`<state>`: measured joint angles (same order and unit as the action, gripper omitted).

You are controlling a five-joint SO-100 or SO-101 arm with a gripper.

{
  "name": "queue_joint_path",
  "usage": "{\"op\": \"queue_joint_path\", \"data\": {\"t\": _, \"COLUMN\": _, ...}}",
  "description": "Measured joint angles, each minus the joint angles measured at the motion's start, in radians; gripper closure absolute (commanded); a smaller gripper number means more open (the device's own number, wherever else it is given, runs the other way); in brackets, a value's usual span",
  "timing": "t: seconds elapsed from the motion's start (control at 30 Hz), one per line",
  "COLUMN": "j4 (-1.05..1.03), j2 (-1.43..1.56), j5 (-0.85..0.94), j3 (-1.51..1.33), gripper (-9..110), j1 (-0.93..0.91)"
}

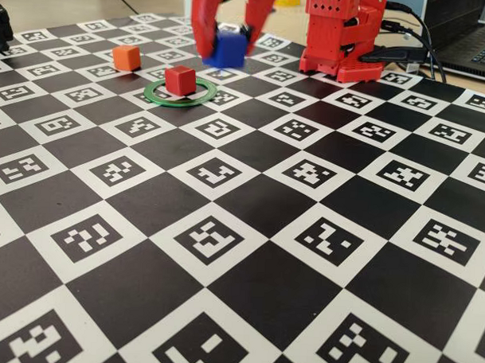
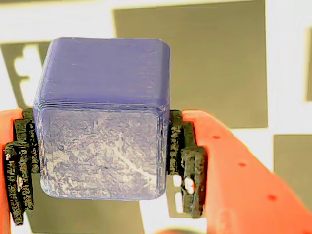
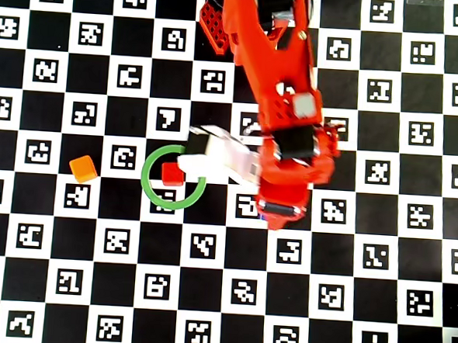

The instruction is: Grab the red cube then put it in the green circle then put the blue cube on top and finally the orange cube on top

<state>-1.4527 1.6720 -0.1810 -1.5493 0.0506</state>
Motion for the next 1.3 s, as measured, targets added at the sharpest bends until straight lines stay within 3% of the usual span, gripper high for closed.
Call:
{"op": "queue_joint_path", "data": {"t": 0.23, "j4": -0.183, "j2": 0.121, "j5": 0.189, "j3": 0.044, "gripper": 94, "j1": -0.178}}
{"op": "queue_joint_path", "data": {"t": 0.43, "j4": -0.204, "j2": 0.199, "j5": 0.354, "j3": -0.015, "gripper": 94, "j1": -0.311}}
{"op": "queue_joint_path", "data": {"t": 0.77, "j4": -0.052, "j2": 0.253, "j5": 0.503, "j3": -0.241, "gripper": 94, "j1": -0.385}}
{"op": "queue_joint_path", "data": {"t": 1.3, "j4": 0.160, "j2": 0.163, "j5": 0.574, "j3": -0.365, "gripper": 94, "j1": -0.405}}
